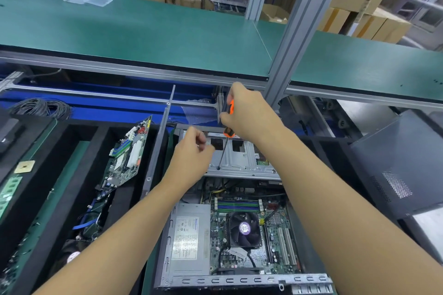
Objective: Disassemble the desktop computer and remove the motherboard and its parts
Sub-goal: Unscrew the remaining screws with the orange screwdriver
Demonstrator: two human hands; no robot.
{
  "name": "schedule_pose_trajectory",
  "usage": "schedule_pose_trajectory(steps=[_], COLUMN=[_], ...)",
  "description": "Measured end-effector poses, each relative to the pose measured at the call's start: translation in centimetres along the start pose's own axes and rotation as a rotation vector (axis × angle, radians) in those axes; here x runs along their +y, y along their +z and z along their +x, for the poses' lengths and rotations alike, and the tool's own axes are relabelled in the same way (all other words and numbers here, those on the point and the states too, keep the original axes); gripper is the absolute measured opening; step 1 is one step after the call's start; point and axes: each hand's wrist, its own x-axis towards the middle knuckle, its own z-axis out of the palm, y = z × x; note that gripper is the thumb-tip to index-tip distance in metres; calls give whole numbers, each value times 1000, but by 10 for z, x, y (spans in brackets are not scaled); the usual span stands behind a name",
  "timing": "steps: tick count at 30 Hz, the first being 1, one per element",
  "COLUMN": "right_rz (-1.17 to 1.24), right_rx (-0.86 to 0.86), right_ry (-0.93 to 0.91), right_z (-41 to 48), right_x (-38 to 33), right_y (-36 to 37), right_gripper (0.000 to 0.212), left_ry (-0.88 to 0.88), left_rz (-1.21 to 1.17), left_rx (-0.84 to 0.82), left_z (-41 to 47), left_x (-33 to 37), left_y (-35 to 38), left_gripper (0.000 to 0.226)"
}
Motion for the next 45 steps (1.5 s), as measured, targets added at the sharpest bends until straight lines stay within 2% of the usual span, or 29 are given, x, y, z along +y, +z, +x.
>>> schedule_pose_trajectory(steps=[2,3,4,7,9,14,16,18,21,22,29,34,39,43,45], right_rz=[-5,-10,-11,8,19,39,40,44,56,54,48,42,41,95,116], right_rx=[15,22,30,51,64,63,46,20,-4,-10,-34,-52,-56,29,75], right_ry=[-4,-9,-15,-19,-19,-9,-12,-13,-6,-4,-4,-3,6,9,15], right_z=[2,3,3,5,7,13,16,18,20,21,23,25,22,16,11], right_x=[0,1,1,2,2,4,4,5,6,7,14,13,15,15,16], right_y=[-5,-8,-10,-17,-21,-33,-37,-39,-41,-41,-43,-41,-48,-62,-66], right_gripper=[26,26,27,28,28,27,27,26,25,25,24,23,24,25,25], left_ry=[-39,-63,-92,-194,-259,-329,-359,-394,-554,-562,-441,-363,-386,-384,-356], left_rz=[98,166,256,578,683,911,908,862,554,528,751,836,908,896,931], left_rx=[15,-27,-92,-368,-517,-760,-835,-809,-706,-695,-614,-574,-631,-691,-720], left_z=[-6,-8,-10,-12,-9,10,17,20,22,23,26,32,31,30,26], left_x=[-3,-6,-9,-24,-28,-33,-43,-56,-71,-73,-82,-88,-87,-81,-70], left_y=[-1,-1,0,11,22,46,51,55,66,68,80,84,83,75,71], left_gripper=[9,6,5,22,28,15,37,48,39,35,44,38,33,30,21])
